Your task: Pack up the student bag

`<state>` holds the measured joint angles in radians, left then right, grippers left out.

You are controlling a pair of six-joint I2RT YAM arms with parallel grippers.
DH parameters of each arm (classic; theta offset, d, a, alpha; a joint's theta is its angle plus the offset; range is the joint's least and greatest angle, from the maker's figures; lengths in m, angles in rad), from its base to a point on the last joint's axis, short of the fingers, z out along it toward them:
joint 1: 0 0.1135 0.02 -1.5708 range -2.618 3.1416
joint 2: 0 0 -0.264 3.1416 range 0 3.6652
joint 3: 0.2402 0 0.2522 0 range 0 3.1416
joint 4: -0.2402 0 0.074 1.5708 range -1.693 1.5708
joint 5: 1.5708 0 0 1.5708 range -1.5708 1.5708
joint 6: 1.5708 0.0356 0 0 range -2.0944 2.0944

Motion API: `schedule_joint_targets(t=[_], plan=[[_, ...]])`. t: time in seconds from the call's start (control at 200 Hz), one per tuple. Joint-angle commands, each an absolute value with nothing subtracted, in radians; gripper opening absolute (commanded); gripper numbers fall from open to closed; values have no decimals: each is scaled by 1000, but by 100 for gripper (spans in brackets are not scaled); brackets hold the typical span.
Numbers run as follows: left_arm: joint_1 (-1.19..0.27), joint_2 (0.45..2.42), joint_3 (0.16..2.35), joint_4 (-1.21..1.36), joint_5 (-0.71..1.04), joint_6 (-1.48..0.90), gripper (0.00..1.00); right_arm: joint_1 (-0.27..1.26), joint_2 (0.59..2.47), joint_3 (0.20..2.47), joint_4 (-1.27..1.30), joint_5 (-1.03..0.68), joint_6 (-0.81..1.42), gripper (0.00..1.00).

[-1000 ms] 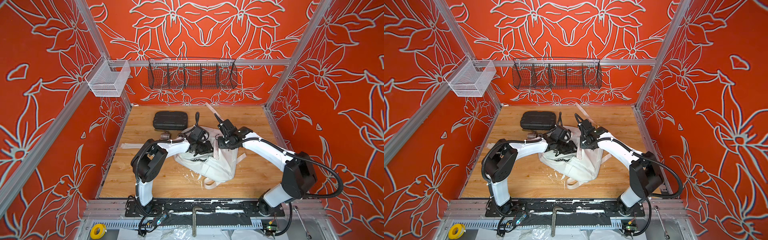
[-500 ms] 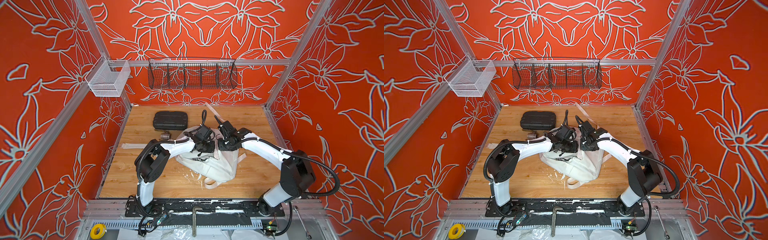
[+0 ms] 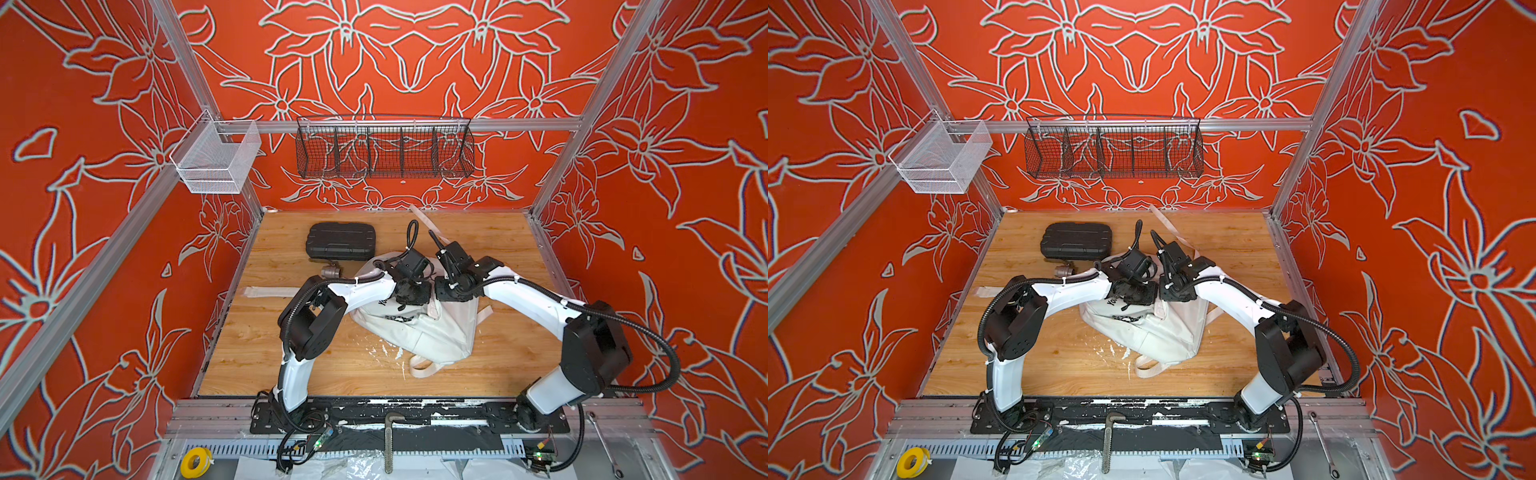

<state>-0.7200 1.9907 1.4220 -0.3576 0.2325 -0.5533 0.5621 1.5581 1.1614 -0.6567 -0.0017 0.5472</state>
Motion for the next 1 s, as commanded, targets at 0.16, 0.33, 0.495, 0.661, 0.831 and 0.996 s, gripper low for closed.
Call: schedule_joint_targets(t=[0.16,0.33,0.495,0.661,0.831,0.996], plan=[[-677,1916,1393,-305,389,-593,0,563,1454,1157,-538,-111,587,41],[-645,1882,1347,-235,498,-630,0,563,1534,1189,-613,-133,601,40],[-627,1855,1306,-169,581,-663,0,566,1561,1169,-617,-141,589,38],[-616,1840,1287,-127,640,-673,0,567,1608,1233,-774,-50,508,37],[-563,1817,1205,2,728,-748,0,565,1608,1228,-858,54,480,33],[-531,1812,1190,-4,748,-742,0,565,1629,1215,-867,94,477,31]])
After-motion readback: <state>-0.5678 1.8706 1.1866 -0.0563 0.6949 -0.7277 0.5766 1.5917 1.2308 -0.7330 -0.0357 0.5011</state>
